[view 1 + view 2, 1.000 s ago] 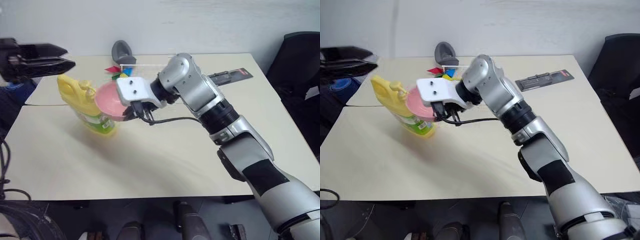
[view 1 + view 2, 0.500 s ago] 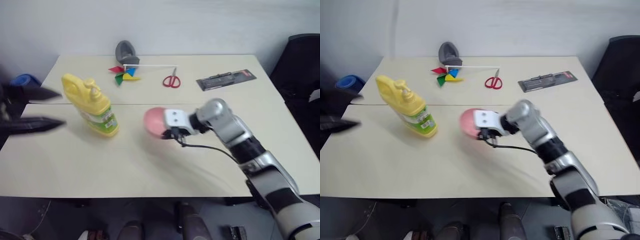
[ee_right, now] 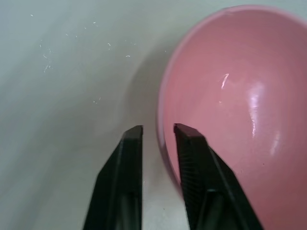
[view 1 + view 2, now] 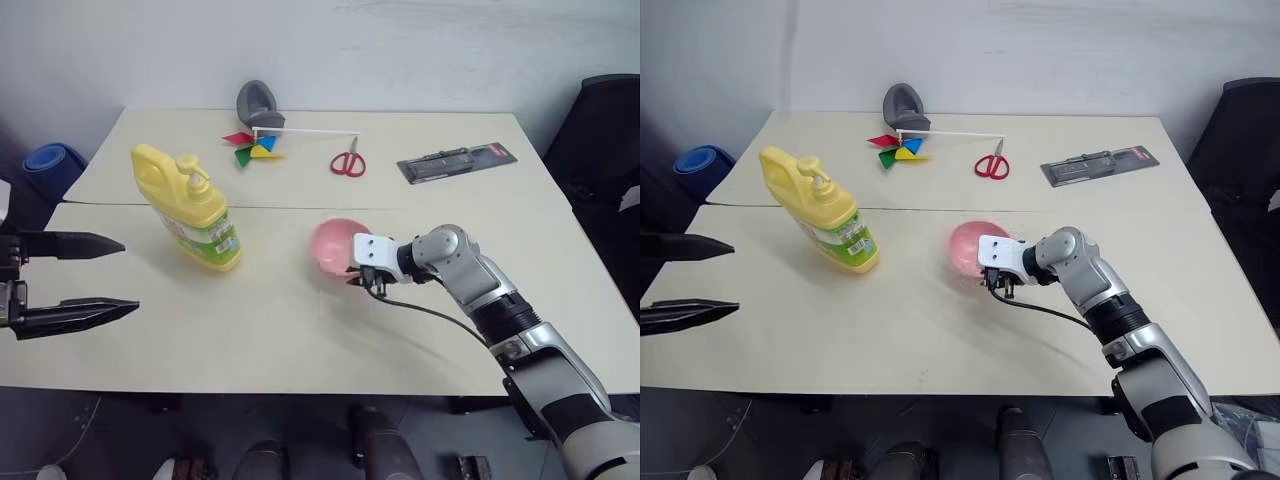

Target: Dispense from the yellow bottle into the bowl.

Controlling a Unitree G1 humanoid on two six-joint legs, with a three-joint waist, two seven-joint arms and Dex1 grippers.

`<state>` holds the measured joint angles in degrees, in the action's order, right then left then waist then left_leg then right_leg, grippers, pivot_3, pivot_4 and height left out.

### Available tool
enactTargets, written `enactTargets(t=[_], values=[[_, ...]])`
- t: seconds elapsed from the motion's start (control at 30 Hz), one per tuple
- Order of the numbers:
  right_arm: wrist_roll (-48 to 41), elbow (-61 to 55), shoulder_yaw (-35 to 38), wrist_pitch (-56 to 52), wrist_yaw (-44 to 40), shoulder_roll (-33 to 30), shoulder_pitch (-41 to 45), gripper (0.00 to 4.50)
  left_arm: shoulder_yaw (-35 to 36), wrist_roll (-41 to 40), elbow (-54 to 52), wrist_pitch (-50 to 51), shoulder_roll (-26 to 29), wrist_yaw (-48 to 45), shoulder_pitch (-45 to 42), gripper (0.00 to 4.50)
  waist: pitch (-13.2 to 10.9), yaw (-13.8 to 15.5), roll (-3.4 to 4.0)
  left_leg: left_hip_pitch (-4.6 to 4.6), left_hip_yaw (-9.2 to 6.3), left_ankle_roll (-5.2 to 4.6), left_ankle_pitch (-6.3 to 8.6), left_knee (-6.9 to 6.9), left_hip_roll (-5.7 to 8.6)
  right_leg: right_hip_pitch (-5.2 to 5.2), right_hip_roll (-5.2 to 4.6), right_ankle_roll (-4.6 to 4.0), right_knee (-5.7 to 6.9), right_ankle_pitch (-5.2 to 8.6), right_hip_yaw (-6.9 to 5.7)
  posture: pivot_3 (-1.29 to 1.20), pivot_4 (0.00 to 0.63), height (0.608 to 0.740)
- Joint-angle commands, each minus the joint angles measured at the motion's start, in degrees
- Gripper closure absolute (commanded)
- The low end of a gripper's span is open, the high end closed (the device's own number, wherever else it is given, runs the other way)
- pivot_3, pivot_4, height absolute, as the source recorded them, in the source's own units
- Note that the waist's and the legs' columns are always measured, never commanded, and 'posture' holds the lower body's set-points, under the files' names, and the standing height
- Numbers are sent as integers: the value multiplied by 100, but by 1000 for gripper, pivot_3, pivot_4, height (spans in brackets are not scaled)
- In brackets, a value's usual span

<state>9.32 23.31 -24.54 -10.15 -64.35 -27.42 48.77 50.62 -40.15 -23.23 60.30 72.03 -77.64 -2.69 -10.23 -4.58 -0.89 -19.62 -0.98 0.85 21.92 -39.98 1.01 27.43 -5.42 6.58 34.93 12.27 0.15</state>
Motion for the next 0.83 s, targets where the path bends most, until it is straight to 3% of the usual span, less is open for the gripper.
enactTargets(t=[0.03,0.27,0.43,0.67,0.83], values=[[-26,-166,127,127,32,1,108,2477,63,-145,88,-107,44,104,-148,0,0,1,0,0,1,-1,1,0,1,0,-1,1,-2,-1,0,0,150,740],[-370,-805,407,-442,-292,-181,117,158,-134,-166,134,-268,70,239,-166,0,0,-7,1,-2,4,0,1,1,-2,3,0,3,-6,-2,0,0,150,740],[-1366,-1445,1384,-1874,-868,-877,420,70,7,23,274,-394,-12,203,109,0,-9,72,13,-4,4,-4,3,1,0,2,-1,4,-10,-2,-1,0,150,740],[-2586,-957,2304,-2708,-2579,-2707,581,70,784,345,828,-589,-172,-136,817,0,-17,180,27,-7,19,-44,27,19,-10,-6,5,4,-53,-2,-26,0,150,740],[-3022,-770,2560,-3005,-2612,-3022,569,70,937,343,1103,-714,-175,-136,869,0,-17,164,27,-3,59,-47,30,18,-10,-10,-1,7,-60,-4,-23,0,150,740]])
